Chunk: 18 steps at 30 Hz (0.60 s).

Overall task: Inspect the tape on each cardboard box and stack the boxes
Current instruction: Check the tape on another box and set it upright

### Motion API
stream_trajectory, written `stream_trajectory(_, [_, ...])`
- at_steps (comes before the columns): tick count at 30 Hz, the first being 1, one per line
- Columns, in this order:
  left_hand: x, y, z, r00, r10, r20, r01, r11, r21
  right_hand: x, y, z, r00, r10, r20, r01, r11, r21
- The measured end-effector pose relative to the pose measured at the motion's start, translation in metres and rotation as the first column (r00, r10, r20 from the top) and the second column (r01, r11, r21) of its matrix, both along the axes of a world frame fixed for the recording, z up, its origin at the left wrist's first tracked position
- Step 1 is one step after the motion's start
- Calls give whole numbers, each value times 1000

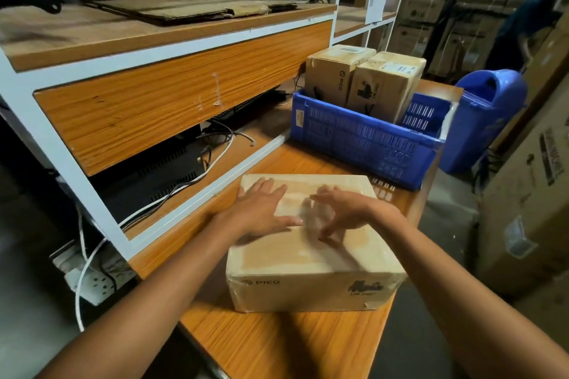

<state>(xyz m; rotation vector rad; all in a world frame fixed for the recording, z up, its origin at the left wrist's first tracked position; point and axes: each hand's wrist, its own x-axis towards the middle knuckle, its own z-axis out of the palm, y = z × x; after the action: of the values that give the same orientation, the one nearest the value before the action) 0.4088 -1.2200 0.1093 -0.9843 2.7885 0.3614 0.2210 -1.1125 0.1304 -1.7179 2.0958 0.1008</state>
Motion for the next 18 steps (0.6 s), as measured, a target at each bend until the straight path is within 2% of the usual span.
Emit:
stream_trajectory(2, [-9,5,-18,1000,-5,10,6,998,-56,-17,7,-7,989,-6,-149,17,997,70])
stream_trajectory(5, [-11,2,-41,1000,-2,-18,-1,987,-159,-27,20,-31,991,-21,-130,24,999,23])
stream_trajectory(8, [-11,2,-44,994,49,-98,-68,978,-199,-26,38,-49,985,-151,-86,119,946,-303])
stream_trajectory(10, [-11,3,-42,961,183,-206,-220,959,-179,-26,45,-55,950,-311,6,273,826,-494])
stream_trajectory(12, [-8,-4,-40,864,386,-323,-404,915,12,-30,47,-57,878,-429,211,467,679,-566])
stream_trajectory(14, [-2,-10,-28,704,605,-373,-466,789,400,-37,49,-54,744,-450,494,666,564,-489])
stream_trajectory(16, [1,-10,-16,498,782,-374,-349,576,739,-41,51,-49,569,-344,747,785,500,-367])
stream_trajectory(17, [1,-11,-12,445,825,-349,-300,504,810,-41,51,-44,481,-292,826,822,479,-309])
stream_trajectory(18, [1,-10,-8,423,843,-333,-279,471,837,-41,51,-41,404,-268,874,853,456,-255])
